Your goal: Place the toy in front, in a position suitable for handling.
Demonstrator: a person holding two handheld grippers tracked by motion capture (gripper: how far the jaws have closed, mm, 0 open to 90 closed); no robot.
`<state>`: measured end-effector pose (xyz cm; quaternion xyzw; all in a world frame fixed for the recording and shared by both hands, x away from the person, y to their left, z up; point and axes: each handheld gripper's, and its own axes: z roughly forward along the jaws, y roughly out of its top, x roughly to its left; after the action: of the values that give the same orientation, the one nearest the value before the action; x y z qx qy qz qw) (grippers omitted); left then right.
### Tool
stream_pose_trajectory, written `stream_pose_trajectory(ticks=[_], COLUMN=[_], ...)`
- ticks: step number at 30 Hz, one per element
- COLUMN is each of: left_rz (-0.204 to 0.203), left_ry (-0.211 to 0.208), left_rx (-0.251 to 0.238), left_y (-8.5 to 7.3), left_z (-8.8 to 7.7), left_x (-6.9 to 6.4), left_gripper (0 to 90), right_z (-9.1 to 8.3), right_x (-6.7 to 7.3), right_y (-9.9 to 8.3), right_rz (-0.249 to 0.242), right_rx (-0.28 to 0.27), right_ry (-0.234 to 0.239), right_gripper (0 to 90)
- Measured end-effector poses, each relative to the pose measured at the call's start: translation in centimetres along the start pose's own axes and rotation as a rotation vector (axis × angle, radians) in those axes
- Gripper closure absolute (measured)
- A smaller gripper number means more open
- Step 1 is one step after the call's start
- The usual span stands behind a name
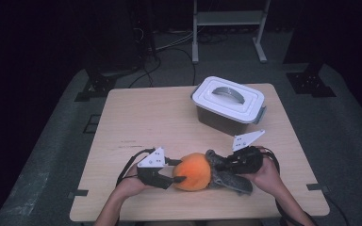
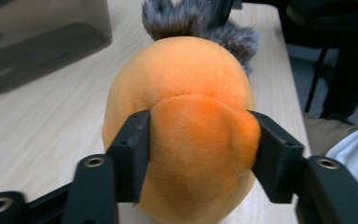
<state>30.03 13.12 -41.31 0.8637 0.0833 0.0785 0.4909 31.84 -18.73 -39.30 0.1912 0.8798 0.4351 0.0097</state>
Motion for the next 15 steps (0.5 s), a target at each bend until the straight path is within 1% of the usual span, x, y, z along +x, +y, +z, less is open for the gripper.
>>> stream_pose_trajectory(ticks=[1, 4, 5, 6, 7, 9, 11, 13, 15], left_rz=[0.000, 0.028, 0.043, 0.056, 0.068, 0.088, 0.103, 0.130, 0.126], left_ry=[0.006, 0.012, 0.011, 0.010, 0.009, 0.001, -0.003, -0.002, -0.007], left_rx=[-0.007, -0.008, -0.004, -0.002, -0.004, 0.001, 0.008, 0.023, 0.019], left_y=[0.2, 0.8, 1.1, 1.3, 1.5, 1.8, 1.9, 1.9, 1.7], left_z=[0.2, 0.8, 0.9, 1.1, 1.2, 1.5, 1.8, 1.9, 1.9], left_x=[-0.2, -0.8, -1.1, -1.4, -1.6, -2.1, -2.4, -2.6, -2.4], left_gripper=[47.1, 47.1, 46.8, 46.5, 46.5, 46.3, 45.8, 45.5, 45.5], right_z=[-0.3, -0.9, -0.9, -0.7, -0.7, -0.3, 0.2, 0.7, 0.8], right_x=[0.4, 1.8, 2.4, 3.4, 3.4, 4.1, 4.4, 4.5, 4.1], right_y=[0.5, 1.8, 2.2, 2.8, 2.8, 3.1, 3.2, 3.0, 2.8], right_rz=[-0.015, -0.063, -0.078, -0.110, -0.110, -0.136, -0.159, -0.157, -0.145], right_rx=[-0.016, -0.043, -0.045, -0.036, -0.036, -0.025, -0.011, 0.012, 0.015], right_ry=[0.005, 0.015, 0.020, 0.025, 0.025, 0.027, 0.020, 0.021, 0.035], right_gripper=[76.5, 76.5, 76.5, 76.5, 76.5, 76.4, 76.4, 76.4, 76.6])
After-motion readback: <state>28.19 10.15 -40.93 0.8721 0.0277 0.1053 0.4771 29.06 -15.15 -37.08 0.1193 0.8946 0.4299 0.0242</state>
